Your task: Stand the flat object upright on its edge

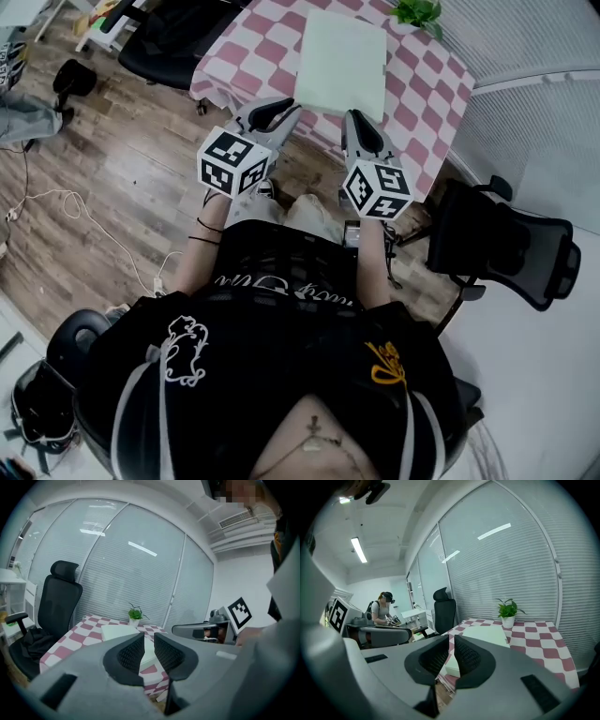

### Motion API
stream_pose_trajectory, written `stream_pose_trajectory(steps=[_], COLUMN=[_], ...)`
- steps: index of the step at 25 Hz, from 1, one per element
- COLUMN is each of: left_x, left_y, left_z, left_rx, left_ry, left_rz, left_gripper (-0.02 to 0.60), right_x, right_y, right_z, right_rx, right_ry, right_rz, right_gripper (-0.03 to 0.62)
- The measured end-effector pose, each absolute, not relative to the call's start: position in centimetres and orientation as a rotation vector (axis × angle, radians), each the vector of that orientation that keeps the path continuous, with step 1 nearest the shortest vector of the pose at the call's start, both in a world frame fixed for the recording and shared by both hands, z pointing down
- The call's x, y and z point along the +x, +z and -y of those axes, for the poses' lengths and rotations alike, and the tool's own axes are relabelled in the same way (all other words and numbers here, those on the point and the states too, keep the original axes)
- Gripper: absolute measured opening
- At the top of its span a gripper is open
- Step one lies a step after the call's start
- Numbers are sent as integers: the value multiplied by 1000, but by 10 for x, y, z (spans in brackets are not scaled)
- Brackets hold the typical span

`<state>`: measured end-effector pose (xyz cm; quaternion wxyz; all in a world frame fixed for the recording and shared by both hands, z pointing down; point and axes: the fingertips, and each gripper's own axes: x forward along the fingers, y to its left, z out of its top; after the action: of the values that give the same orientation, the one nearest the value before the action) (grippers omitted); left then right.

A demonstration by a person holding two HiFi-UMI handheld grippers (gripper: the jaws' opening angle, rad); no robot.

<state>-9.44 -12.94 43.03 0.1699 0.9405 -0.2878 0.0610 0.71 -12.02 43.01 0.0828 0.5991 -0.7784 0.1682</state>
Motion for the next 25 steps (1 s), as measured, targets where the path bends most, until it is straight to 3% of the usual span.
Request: stream_pose_trajectory(steps=[19,25], left_x=[-43,-12], left_y=[459,468], left_z=[198,231], left_rx=[2625,2599], left_ry=[258,309], left_rz=[807,824], left_gripper=[63,93], right_x=[80,120], right_y=[460,472], right_z=[181,215], right_rx=[1792,1781], right_ry=[597,652], right_rz=[2261,2256], right_gripper=[20,20])
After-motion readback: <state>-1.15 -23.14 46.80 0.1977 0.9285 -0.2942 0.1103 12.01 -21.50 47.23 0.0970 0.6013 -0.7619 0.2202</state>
